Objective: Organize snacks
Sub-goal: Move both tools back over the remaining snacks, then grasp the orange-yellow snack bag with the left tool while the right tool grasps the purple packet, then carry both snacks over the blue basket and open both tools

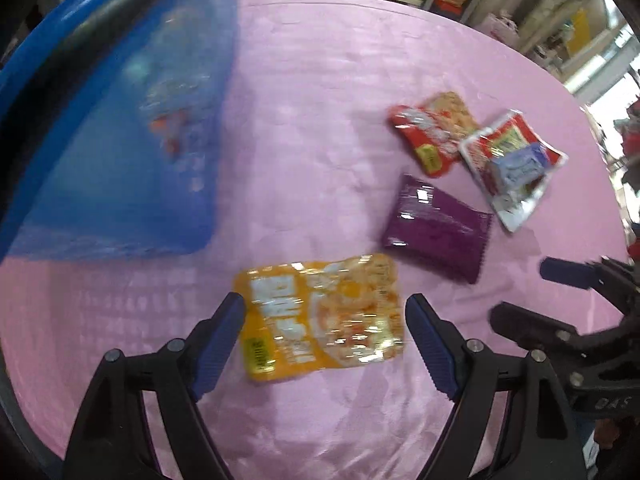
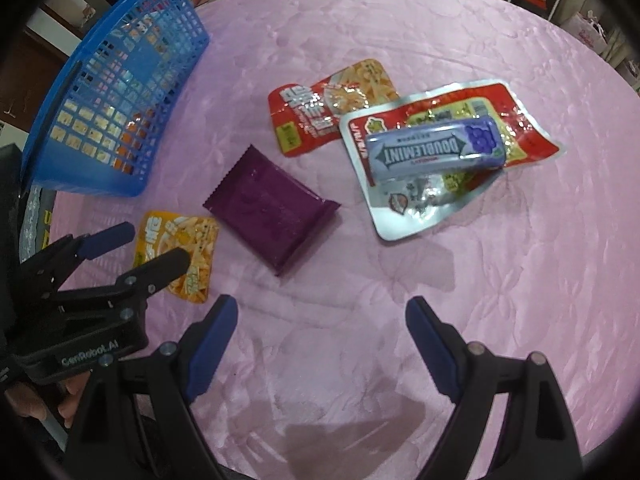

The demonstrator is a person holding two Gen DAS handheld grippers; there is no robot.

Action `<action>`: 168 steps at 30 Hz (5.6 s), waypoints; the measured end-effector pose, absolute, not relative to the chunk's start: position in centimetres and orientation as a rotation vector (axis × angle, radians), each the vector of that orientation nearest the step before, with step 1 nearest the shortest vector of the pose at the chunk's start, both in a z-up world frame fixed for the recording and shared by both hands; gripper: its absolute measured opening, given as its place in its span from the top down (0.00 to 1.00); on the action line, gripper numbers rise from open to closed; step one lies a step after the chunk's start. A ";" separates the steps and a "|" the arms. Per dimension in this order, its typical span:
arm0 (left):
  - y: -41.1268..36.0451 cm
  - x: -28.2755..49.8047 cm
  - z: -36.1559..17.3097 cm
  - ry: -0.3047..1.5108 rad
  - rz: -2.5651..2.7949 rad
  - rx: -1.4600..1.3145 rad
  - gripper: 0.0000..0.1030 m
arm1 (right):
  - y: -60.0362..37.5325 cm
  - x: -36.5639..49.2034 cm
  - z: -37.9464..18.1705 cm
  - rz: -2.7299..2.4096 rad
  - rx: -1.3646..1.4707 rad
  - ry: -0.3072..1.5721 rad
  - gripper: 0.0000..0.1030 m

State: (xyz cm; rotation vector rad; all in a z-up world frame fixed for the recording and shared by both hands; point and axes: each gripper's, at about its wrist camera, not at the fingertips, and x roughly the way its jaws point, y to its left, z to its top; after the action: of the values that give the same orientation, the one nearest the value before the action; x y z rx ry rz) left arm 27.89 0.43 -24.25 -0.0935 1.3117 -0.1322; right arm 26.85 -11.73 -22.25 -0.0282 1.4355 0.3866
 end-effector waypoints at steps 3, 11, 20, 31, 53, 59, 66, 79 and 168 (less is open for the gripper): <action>-0.7 27.8 -24.5 1.330 -0.135 -0.033 0.18 | -13.0 27.2 -22.7 0.381 -0.009 1.439 0.14; -2.2 27.3 -25.9 1.368 -0.048 0.027 0.05 | -14.5 27.8 -23.4 0.381 -0.007 1.445 0.14; -1.2 27.4 -25.0 1.369 -0.032 0.011 0.36 | -15.0 27.5 -24.2 0.375 -0.001 1.448 0.14; 2.3 25.2 -23.9 1.345 0.010 -0.096 0.92 | -12.0 26.9 -22.7 0.455 -0.079 1.393 0.14; 5.8 21.5 -22.2 1.304 -0.007 -0.111 0.92 | -2.3 30.8 -24.8 0.599 -0.477 1.268 0.14; 4.3 22.8 -23.4 1.300 -0.012 -0.108 0.92 | -2.6 29.7 -25.4 0.624 -0.461 1.223 0.29; 3.2 22.0 -23.6 1.288 -0.008 -0.094 0.92 | -3.3 27.5 -24.9 0.622 -0.460 1.241 0.44; 2.9 17.7 -18.6 1.185 -0.034 -0.112 0.92 | -4.5 22.9 -18.8 0.588 -0.234 1.241 0.44; 11.7 27.2 -10.2 1.076 -0.027 -0.080 0.57 | 0.4 31.3 -11.0 0.546 -0.111 1.180 0.17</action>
State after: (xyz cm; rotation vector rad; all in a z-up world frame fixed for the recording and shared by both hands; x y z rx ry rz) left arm 27.19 11.66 -10.24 -0.0805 1.0764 -0.0268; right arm 31.32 0.39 -11.03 -0.1108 1.1796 0.5464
